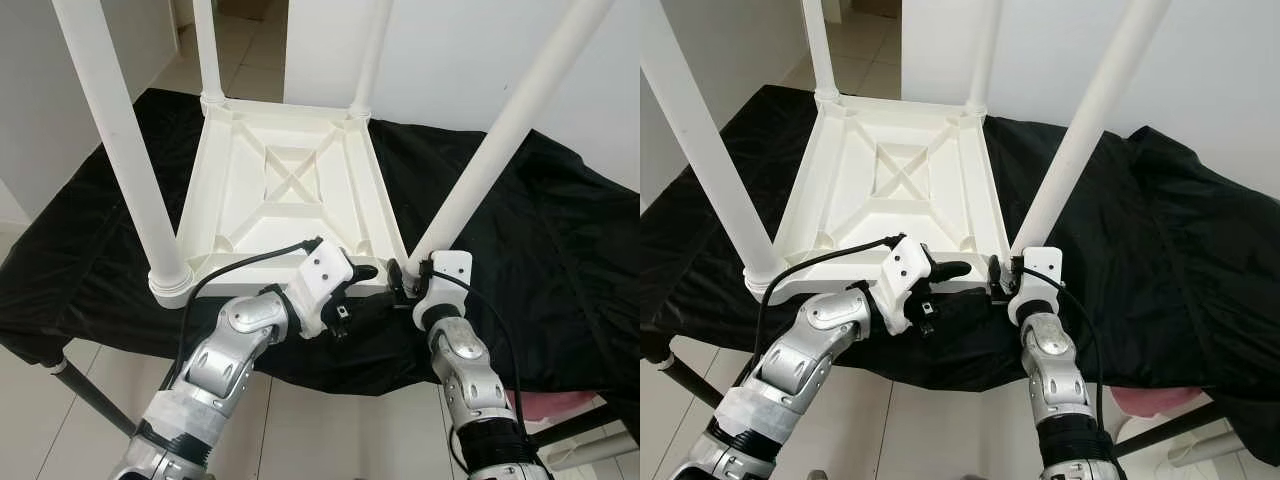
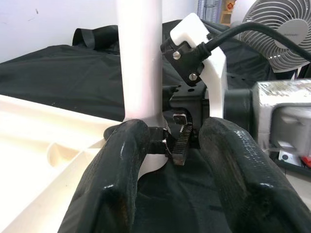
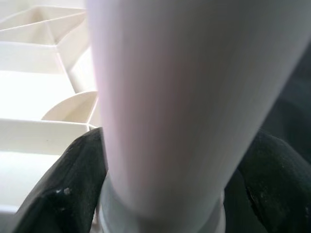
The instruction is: Building children table
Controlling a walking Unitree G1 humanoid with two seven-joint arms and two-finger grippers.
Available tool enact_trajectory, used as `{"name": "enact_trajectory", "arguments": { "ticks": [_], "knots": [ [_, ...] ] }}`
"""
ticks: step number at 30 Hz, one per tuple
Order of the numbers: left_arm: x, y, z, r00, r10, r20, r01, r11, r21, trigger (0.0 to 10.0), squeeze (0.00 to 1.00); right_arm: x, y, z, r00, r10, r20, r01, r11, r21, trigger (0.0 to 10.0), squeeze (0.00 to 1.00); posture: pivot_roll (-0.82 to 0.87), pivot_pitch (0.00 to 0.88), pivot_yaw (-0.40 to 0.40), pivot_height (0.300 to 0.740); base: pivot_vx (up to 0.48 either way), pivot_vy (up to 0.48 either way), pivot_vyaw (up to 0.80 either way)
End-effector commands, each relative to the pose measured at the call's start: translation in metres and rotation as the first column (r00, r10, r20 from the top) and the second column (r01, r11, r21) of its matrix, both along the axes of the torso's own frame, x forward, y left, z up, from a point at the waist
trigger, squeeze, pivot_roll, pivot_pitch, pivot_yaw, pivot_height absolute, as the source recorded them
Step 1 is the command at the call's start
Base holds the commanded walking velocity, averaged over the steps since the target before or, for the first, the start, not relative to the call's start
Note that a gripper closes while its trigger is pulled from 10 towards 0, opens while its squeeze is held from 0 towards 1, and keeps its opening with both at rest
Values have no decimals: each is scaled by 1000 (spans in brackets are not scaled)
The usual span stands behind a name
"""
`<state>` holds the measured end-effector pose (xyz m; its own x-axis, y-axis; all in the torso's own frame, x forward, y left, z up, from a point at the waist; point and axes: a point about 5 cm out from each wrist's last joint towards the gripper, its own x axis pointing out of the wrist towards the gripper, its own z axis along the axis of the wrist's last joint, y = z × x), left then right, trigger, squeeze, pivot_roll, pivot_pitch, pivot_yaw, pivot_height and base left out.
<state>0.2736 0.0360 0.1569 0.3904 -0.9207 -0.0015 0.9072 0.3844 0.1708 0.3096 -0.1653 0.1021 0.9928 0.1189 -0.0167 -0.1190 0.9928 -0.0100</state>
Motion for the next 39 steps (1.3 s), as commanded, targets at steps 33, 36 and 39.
{"name": "enact_trajectory", "arguments": {
  "ticks": [33,36,39],
  "knots": [
    [0,0,0,1000,25,5,-25,1000,9,10000,0,11,-12,-4,896,442,-51,-445,888,-113,10000,0,-5,0,-98,740,0,0,0],
    [0,0,-1,1000,25,3,-25,1000,11,10000,0,10,-11,-5,915,399,-54,-403,907,-121,10000,0,-4,0,-99,740,0,0,0],
    [-1,1,-1,1000,25,-2,-25,1000,11,10000,0,6,-4,-6,947,318,-45,-321,940,-114,10000,0,-8,0,-95,740,0,0,0]
  ]
}}
